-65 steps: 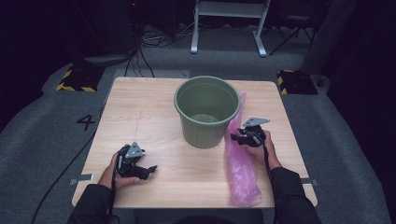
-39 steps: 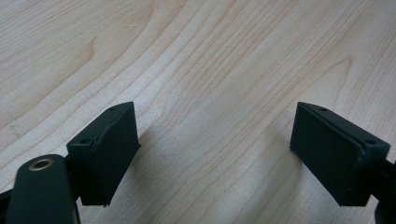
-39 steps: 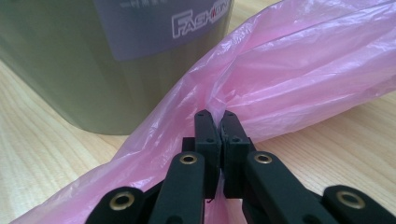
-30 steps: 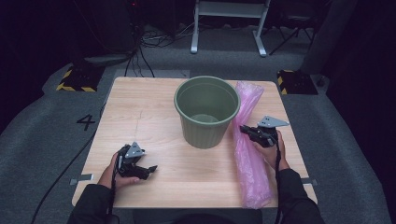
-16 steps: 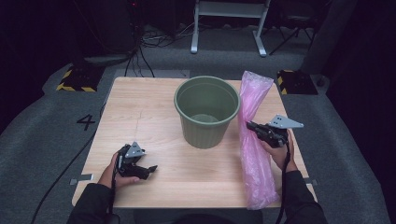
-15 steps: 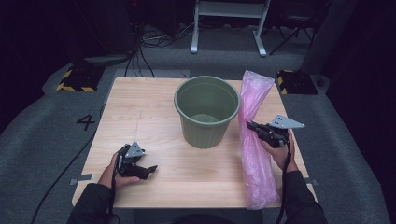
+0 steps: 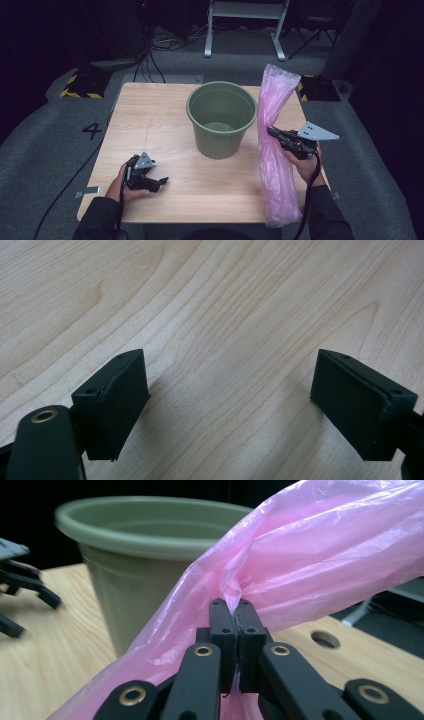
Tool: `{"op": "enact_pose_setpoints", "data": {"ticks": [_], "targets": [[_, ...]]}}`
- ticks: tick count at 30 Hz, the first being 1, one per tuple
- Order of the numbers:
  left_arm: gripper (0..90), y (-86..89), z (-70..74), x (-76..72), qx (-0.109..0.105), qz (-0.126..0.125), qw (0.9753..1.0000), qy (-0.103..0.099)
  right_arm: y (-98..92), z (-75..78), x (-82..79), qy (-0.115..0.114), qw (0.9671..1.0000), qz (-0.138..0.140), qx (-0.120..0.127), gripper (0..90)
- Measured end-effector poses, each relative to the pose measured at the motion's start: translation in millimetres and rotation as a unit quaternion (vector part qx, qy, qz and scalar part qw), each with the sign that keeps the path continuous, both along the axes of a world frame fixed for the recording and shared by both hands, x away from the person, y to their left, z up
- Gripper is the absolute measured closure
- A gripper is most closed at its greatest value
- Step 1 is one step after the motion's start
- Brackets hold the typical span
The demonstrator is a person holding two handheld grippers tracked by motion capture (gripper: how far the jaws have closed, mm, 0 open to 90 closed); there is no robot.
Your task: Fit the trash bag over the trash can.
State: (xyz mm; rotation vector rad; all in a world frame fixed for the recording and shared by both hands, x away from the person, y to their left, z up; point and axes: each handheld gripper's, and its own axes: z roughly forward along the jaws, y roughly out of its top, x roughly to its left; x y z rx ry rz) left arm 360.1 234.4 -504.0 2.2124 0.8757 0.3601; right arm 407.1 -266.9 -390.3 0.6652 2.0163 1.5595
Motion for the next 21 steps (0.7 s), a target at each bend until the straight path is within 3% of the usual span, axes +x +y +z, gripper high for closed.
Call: {"op": "enact_pose_setpoints", "data": {"ticks": [7,8,15,17,20,21], "targets": [[15.1,-0.3,0.1,0.7,0.001,-0.001,1.0,-0.001,17.0,19.2,-2.9,-0.016,0.9993,0.029,-0.016,88.8],[15.1,-0.5,0.1,0.9,0.0,0.0,1.0,-0.001,26.0,25.5,-2.6,-0.018,0.9986,0.044,-0.023,88.8],[16.7,-3.5,3.7,1.9,0.015,-0.001,0.9999,0.004,54.8,35.6,6.6,-0.02,0.9961,0.067,-0.054,88.7],[19.4,-4.9,5.5,1.6,0.023,0.003,0.9997,-0.003,58.9,38.6,9.8,-0.019,0.996,0.07,-0.052,88.7],[19.9,-4.7,10.5,0.5,0.014,0.002,0.9999,-0.01,62.4,41.0,13.2,-0.014,0.9958,0.075,-0.051,88.7],[20.6,-4.4,14.0,-0.5,0.011,-0.001,0.9997,-0.022,63.6,41.8,13.6,-0.014,0.9958,0.074,-0.053,88.7]]}}
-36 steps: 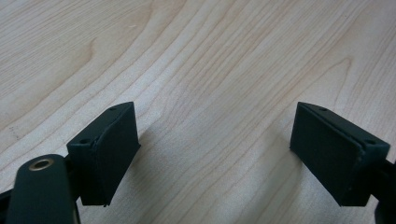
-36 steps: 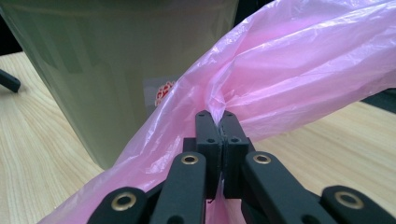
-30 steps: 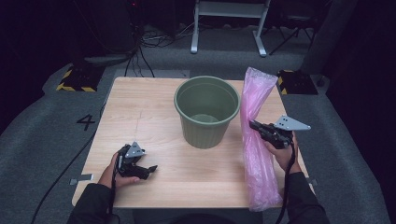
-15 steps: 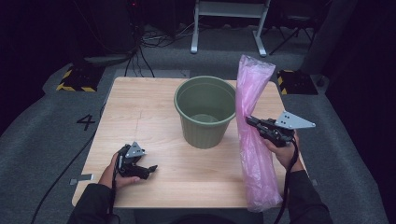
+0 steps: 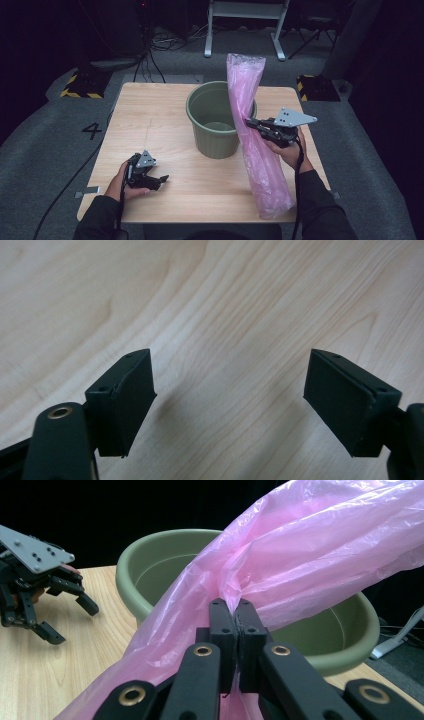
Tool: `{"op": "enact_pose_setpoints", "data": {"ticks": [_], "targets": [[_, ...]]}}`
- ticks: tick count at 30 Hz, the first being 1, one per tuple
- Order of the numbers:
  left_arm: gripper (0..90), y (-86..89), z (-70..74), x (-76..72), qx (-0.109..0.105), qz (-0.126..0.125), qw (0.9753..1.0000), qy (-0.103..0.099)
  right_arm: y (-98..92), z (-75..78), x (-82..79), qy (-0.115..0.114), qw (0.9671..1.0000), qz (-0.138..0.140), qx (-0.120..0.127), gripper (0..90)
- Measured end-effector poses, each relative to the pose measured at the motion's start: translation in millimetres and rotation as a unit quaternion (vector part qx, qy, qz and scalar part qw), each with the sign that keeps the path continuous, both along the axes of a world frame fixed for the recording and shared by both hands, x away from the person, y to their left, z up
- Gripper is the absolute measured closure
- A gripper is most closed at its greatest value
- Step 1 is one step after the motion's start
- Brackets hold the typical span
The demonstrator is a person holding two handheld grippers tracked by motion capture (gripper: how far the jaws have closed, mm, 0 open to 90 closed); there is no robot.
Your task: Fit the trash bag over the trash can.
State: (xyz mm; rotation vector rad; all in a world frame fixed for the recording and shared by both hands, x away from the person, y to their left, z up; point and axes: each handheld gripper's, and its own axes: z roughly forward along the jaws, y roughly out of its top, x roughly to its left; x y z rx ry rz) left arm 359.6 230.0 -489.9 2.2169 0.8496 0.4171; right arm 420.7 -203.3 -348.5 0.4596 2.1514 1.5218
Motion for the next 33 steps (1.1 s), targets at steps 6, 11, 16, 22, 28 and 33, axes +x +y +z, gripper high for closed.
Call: {"op": "enact_pose_setpoints", "data": {"ticks": [6,11,16,22,28,33], "targets": [[21.2,-3.3,24.2,-5.5,-0.024,-0.005,0.9988,-0.041,3.7,5.5,0.1,-0.004,0.9999,0.001,-0.012,88.6],[23.0,-12.4,53.2,-12.4,-0.044,-0.019,0.9951,-0.087,8.1,8.9,1.4,-0.002,0.9995,0.003,-0.03,88.3],[23.1,-28.9,83.8,-10.9,-0.057,-0.031,0.9898,-0.127,11.4,13.1,3.5,0.002,0.999,0.005,-0.044,87.8],[23.5,-43.2,120.1,0.6,-0.09,-0.039,0.9835,-0.152,16.1,16.3,6.9,0.011,0.9984,0.011,-0.053,87.1],[23.8,-52.3,137.0,11.5,-0.106,-0.043,0.9809,-0.157,22.1,16.6,8.8,0.022,0.998,0.017,-0.057,86.5],[23.1,-61.6,149.4,17.1,-0.11,-0.045,0.9786,-0.168,25.5,18.7,9.4,0.024,0.9974,0.02,-0.065,86.0]]}}
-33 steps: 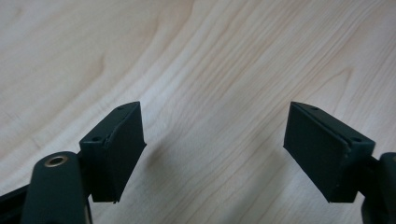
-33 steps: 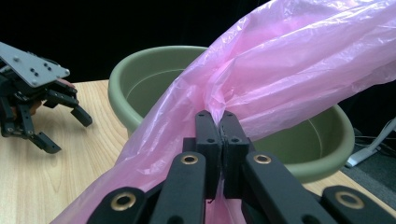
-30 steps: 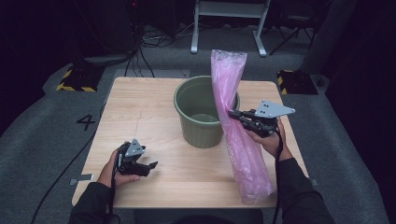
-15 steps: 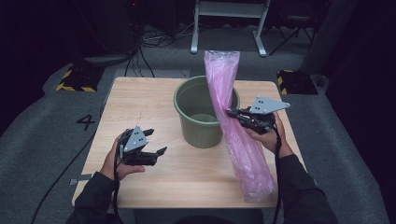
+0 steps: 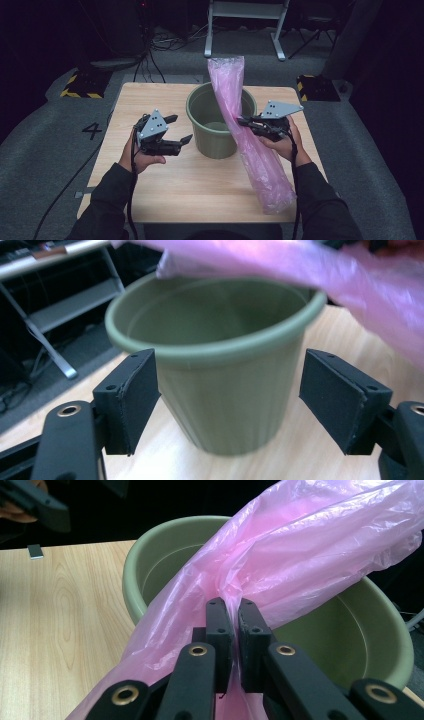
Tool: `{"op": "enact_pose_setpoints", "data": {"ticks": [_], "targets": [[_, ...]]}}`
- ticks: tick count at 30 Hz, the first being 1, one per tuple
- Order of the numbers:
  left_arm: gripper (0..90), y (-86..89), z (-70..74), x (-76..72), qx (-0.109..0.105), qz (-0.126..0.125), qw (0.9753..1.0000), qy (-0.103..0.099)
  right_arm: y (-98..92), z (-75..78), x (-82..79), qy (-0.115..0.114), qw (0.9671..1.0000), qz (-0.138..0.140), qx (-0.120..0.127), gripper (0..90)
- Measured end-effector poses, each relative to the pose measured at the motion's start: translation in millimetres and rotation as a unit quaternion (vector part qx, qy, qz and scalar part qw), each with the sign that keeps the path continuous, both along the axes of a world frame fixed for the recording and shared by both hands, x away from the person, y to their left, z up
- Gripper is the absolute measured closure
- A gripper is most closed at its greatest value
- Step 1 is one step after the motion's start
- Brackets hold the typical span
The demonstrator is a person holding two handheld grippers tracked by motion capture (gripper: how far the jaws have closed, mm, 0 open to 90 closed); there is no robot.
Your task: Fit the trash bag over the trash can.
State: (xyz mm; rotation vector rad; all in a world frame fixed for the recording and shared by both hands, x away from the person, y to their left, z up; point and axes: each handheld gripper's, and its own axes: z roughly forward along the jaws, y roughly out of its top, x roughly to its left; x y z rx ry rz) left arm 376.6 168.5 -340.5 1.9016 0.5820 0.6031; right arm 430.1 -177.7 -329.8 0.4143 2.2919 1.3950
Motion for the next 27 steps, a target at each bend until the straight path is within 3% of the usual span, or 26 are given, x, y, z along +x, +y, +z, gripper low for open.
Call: {"op": "enact_pose_setpoints", "data": {"ticks": [7,17,21,23,25,27], "targets": [[24.7,-16.1,25.7,18.2,-0.015,0.004,0.9998,-0.008,5.2,0.5,1.5,0.004,1.0,0.0,-0.005,85.9],[24.7,-56.4,47.8,44.8,0.004,-0.009,0.9998,-0.016,10.4,0.4,2.6,0.008,0.9998,0.004,-0.018,84.8],[24.8,-77.6,51.2,59.7,0.035,-0.006,0.9993,-0.013,9.2,-0.2,2.2,0.011,0.9998,0.005,-0.017,84.4],[25.5,-81.3,50.8,62.6,0.039,-0.004,0.9992,-0.011,9.6,-0.1,1.7,0.01,0.9997,0.007,-0.02,84.3],[28.8,-91.6,48.4,69.3,0.064,0.001,0.998,-0.007,9.6,0.2,1.2,0.011,0.9997,0.01,-0.02,83.9],[29.4,-95.3,46.8,71.7,0.072,0.0,0.9974,-0.004,9.6,0.3,1.0,0.01,0.9997,0.01,-0.021,83.8]]}}
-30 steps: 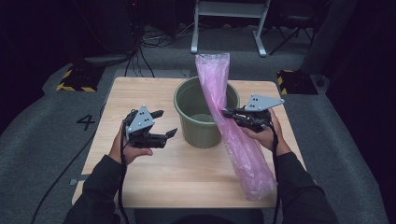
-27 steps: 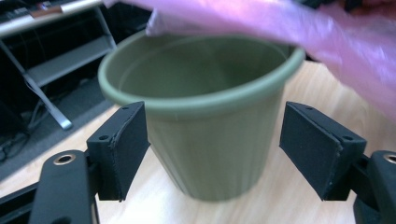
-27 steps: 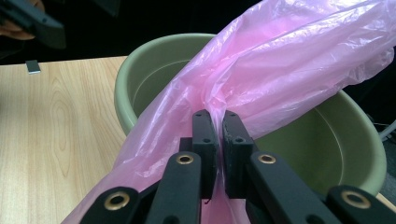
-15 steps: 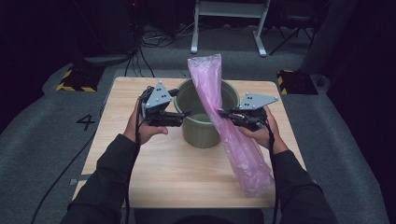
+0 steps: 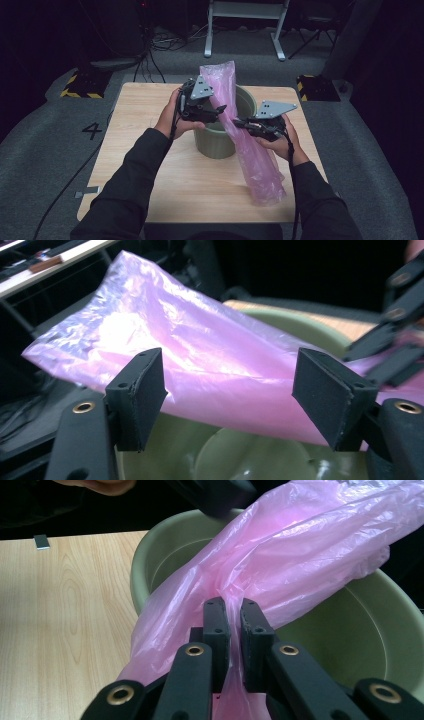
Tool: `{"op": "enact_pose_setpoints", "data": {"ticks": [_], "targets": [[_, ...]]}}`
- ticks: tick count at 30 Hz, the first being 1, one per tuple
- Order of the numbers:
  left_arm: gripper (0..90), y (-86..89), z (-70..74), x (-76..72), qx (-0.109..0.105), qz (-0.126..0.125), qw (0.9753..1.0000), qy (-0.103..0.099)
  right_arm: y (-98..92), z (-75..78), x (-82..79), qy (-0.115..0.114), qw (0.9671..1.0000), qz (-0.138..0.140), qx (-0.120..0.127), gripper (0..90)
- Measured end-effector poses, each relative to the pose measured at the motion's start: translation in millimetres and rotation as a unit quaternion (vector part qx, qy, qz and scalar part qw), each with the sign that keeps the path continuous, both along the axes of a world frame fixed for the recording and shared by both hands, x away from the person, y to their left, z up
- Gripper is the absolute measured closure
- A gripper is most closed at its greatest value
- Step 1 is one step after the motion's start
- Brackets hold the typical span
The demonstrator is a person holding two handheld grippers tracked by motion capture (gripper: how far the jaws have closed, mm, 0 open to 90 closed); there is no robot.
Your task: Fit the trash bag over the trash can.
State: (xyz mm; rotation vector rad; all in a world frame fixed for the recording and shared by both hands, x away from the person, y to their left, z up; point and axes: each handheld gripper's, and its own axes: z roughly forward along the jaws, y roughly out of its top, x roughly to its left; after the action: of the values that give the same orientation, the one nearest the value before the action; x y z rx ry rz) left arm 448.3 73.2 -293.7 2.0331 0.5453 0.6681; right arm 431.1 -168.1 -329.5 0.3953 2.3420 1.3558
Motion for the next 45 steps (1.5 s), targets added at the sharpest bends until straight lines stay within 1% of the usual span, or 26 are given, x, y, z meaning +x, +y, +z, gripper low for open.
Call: {"op": "enact_pose_setpoints", "data": {"ticks": [1,4,5,8,13,14,15,16,17,18,19,20,21,23,25,27,30,31,36,37,39,41,42,43,44,45], "targets": [[35.4,-4.7,-2.8,3.6,0.007,-0.003,0.9999,0.006,-0.4,0.1,-0.2,0.0,1.0,0.001,0.001,83.6],[38.8,-9.0,-5.6,7.0,0.021,-0.006,0.9997,0.015,-1.1,-0.2,-0.2,0.0,1.0,0.001,0.003,83.5],[42.3,-11.1,-7.1,8.0,0.029,-0.007,0.9994,0.018,-1.5,-0.6,-0.3,0.001,1.0,0.003,0.005,83.5],[45.3,-16.9,-10.8,9.5,0.063,-0.013,0.9978,0.012,-1.7,-0.7,-0.7,0.0,1.0,0.004,0.006,83.1],[53.5,-22.0,-15.4,12.5,0.083,-0.018,0.9961,0.023,-2.8,-0.5,-1.1,-0.003,0.9999,0.001,0.011,82.2],[53.5,-23.1,-16.5,12.8,0.088,-0.024,0.9954,0.031,-3.0,-0.6,-0.7,-0.002,0.9999,0.0,0.012,82.1],[58.5,-23.9,-17.7,13.3,0.097,-0.03,0.9943,0.033,-3.5,-0.9,-0.2,-0.003,0.9999,-0.002,0.013,81.9],[60.4,-23.9,-17.7,13.3,0.097,-0.03,0.9943,0.033,-3.5,-0.9,-0.2,-0.003,0.9999,-0.002,0.013,81.9],[65.1,-24.0,-19.0,13.7,0.1,-0.04,0.9935,0.037,-3.9,-0.8,-0.2,-0.004,0.9999,-0.004,0.013,81.8],[65.1,-23.4,-19.6,14.3,0.105,-0.052,0.9922,0.044,-3.9,-0.8,-0.2,-0.004,0.9999,-0.004,0.013,81.8],[70.3,-23.0,-21.1,15.3,0.11,-0.062,0.9906,0.054,-4.2,-0.8,-0.1,-0.004,0.9999,-0.006,0.014,81.8],[73.1,-23.0,-21.1,15.3,0.11,-0.062,0.9906,0.054,-4.2,-0.8,-0.1,-0.004,0.9999,-0.006,0.014,81.8],[75.7,-22.4,-22.7,16.3,0.115,-0.076,0.9885,0.061,-4.4,-0.9,0.4,-0.006,0.9998,-0.01,0.016,81.8],[77.6,-22.6,-23.5,16.7,0.12,-0.077,0.9877,0.063,-4.5,-0.9,0.6,-0.007,0.9997,-0.011,0.018,82.1],[79.0,-22.9,-25.0,18.2,0.13,-0.081,0.9858,0.068,-5.3,0.3,0.5,-0.013,0.9995,-0.017,0.024,84.1],[79.5,-22.7,-25.4,19.1,0.128,-0.083,0.9858,0.069,-6.1,2.0,-0.3,-0.019,0.9991,-0.02,0.033,85.3],[80.6,-23.0,-25.9,18.6,0.131,-0.091,0.9846,0.072,-6.7,3.5,-1.1,-0.024,0.9988,-0.021,0.038,87.2],[80.6,-23.5,-25.8,17.7,0.13,-0.095,0.9844,0.071,-8.5,4.9,-2.6,-0.027,0.9983,-0.021,0.046,88.0],[80.6,-25.7,-25.0,15.1,0.136,-0.106,0.9825,0.071,-13.6,5.8,-4.4,-0.02,0.998,-0.02,0.057,88.0],[80.6,-27.2,-24.7,13.7,0.139,-0.113,0.9813,0.07,-15.9,6.8,-5.2,-0.017,0.9977,-0.028,0.059,87.9],[80.8,-27.5,-24.2,12.9,0.141,-0.119,0.9804,0.07,-17.4,8.1,-4.9,-0.014,0.9976,-0.032,0.06,87.8],[79.0,-27.5,-22.5,10.9,0.138,-0.116,0.9818,0.061,-19.1,9.8,-5.2,-0.013,0.9973,-0.038,0.062,88.1],[79.0,-26.5,-21.5,9.8,0.128,-0.108,0.9841,0.06,-19.1,9.8,-5.2,-0.013,0.9973,-0.038,0.062,88.1],[73.0,-25.1,-19.8,10.4,0.119,-0.092,0.9876,0.045,-20.0,10.6,-5.7,-0.013,0.9974,-0.036,0.061,88.3],[62.8,-24.1,-18.9,10.8,0.113,-0.078,0.9898,0.037,-21.2,11.5,-6.8,-0.012,0.9976,-0.032,0.06,88.6],[54.2,-20.6,-17.1,13.1,0.095,-0.059,0.9933,0.029,-22.3,12.0,-8.0,-0.006,0.9978,-0.025,0.06,88.8]]}}
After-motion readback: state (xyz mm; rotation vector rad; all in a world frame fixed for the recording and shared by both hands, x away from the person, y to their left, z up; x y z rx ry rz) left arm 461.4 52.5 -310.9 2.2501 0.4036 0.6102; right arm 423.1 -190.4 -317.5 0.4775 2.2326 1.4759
